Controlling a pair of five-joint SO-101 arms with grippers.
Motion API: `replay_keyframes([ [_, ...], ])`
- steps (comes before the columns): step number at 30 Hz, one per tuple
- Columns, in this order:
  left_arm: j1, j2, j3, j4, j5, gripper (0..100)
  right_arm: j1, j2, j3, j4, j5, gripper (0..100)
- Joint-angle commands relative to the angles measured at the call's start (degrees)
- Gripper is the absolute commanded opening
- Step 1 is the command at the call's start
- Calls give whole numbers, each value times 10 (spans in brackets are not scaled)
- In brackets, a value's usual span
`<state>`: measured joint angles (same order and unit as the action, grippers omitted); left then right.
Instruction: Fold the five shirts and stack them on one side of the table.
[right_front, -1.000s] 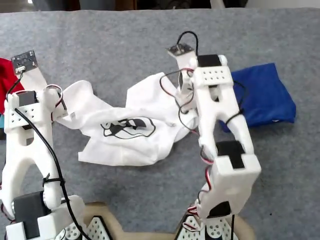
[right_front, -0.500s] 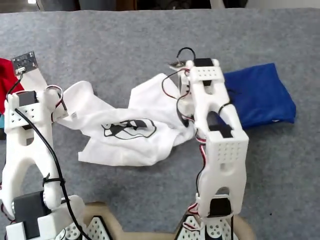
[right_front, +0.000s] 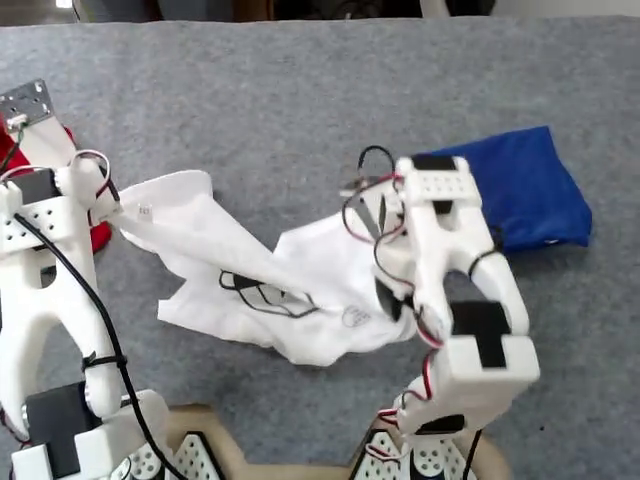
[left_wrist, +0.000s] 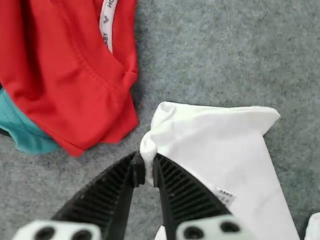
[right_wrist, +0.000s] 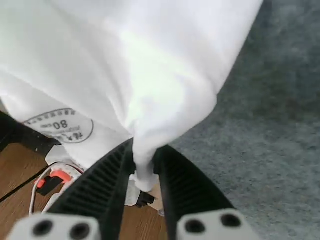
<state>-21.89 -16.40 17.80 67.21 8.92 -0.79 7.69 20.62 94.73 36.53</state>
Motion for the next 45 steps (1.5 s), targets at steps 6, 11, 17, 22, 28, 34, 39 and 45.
replay_keyframes([
  [6,29,-24,-17,14,0,28,63,-116,26,26,95,365],
  [11,29,-24,-16,14,-1,28,63,-172,4,29,93,250],
  [17,33,-24,-15,15,-1,28,13,-121,-138,-13,-20,150],
  [22,30,-24,-15,18,-1,28,-53,36,-284,8,-60,299],
  [28,29,-24,24,13,-1,28,-98,203,-458,35,-61,201],
  [34,33,-24,40,14,3,28,-76,346,-608,53,-56,163],
  [39,31,-24,41,14,3,28,-88,390,-667,63,-68,163],
  [45,35,-24,40,14,4,28,-100,366,-667,63,-73,163],
])
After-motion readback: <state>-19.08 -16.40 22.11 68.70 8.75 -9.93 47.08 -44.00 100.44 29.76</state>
